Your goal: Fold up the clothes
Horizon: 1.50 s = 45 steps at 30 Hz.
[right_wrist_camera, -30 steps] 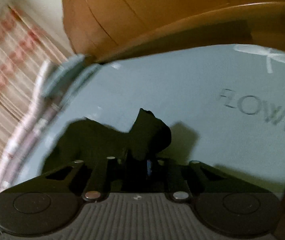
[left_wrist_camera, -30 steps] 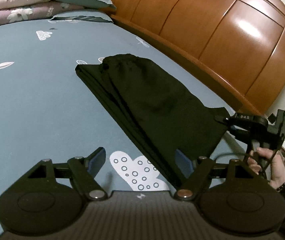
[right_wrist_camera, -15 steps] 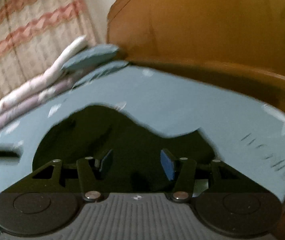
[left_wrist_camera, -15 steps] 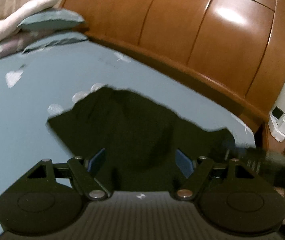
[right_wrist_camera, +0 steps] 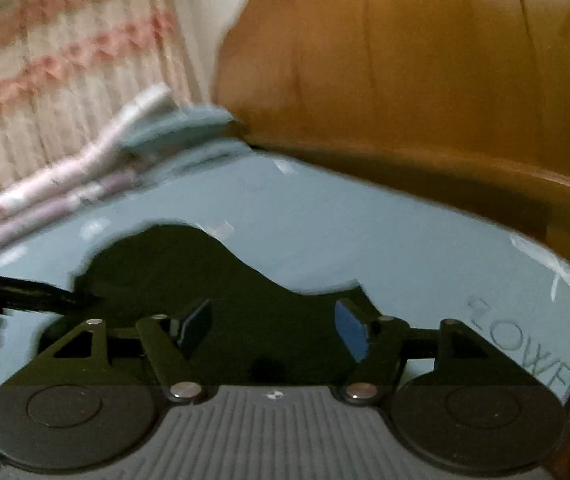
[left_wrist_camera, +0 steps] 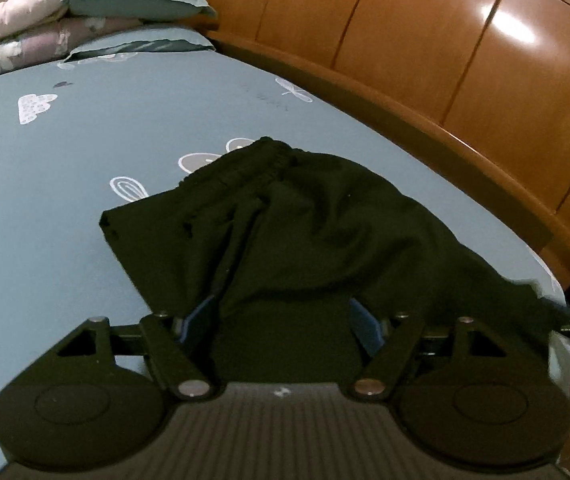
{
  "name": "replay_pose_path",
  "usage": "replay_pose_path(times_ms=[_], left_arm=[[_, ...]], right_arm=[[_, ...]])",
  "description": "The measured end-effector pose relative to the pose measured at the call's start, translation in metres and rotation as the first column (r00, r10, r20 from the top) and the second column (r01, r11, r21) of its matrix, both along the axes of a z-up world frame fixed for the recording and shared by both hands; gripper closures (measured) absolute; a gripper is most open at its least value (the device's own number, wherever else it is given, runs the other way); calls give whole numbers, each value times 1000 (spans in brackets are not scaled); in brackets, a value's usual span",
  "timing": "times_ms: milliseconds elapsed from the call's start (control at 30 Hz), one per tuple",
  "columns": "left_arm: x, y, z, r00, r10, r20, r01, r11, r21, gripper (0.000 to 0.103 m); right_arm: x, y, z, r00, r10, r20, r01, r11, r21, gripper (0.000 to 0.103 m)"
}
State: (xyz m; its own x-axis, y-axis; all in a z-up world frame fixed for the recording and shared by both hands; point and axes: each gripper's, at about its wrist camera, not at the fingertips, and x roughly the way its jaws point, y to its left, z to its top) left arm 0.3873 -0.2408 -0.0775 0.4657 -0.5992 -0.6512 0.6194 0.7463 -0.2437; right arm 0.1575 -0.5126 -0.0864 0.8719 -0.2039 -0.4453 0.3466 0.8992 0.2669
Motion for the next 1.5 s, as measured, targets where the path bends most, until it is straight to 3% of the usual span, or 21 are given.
replay_pose_path(times_ms=[133, 267, 367, 433, 533, 667, 867, 1000, 1133, 1200, 1233, 1333, 1433, 1500], left_arm=[[3, -6, 6, 1000, -14, 10, 14, 999, 47, 29], [-4, -7, 18, 1000, -18, 26, 16, 998, 55, 29], [-11, -12, 19, 997, -48, 67, 43, 996, 82, 29], [-11, -11, 13, 997, -50, 51, 45, 994, 100, 29], [-7, 3, 7, 1000, -27, 13, 26, 998, 57, 28], [-4, 11, 21, 1000, -1, -4, 1, 999, 51, 29], [12, -22, 50, 996, -75, 49, 76, 997, -14, 29], [15, -70, 49, 979, -189, 83, 189, 982, 10, 29], [16, -108, 30, 952, -290, 98, 282, 955, 92, 30], [24, -120, 9, 959, -279, 46, 267, 947, 176, 28], [28, -120, 0, 964, -266, 17, 259, 949, 181, 26], [36, -113, -5, 969, -248, 4, 245, 962, 117, 25], [33, -113, 6, 974, -227, -26, 228, 965, 127, 31], [23, -109, 20, 973, -228, -37, 230, 970, 81, 31]], right_arm=[[7, -13, -3, 999, -21, -35, 23, 997, 79, 31], [3, 17, 19, 993, 108, -38, -108, 994, 26, 29], [12, 44, 24, 972, 214, -100, -216, 976, -6, 29], [17, 62, 21, 952, 273, -139, -278, 961, -16, 29], [25, 77, 0, 920, 305, -246, -310, 951, 22, 28], [18, 81, 5, 931, 297, -210, -301, 954, 18, 24], [21, 82, 15, 944, 293, -152, -294, 956, 18, 22], [15, 79, 13, 944, 296, -147, -296, 955, 19, 22], [19, 76, 11, 945, 300, -131, -298, 954, 32, 22], [21, 76, 9, 944, 305, -128, -302, 952, 41, 22], [23, 76, 7, 943, 308, -127, -305, 951, 47, 22], [26, 75, 3, 941, 318, -119, -312, 948, 64, 22], [27, 75, 3, 941, 323, -101, -318, 946, 66, 22], [23, 74, 6, 943, 324, -81, -320, 946, 54, 22]])
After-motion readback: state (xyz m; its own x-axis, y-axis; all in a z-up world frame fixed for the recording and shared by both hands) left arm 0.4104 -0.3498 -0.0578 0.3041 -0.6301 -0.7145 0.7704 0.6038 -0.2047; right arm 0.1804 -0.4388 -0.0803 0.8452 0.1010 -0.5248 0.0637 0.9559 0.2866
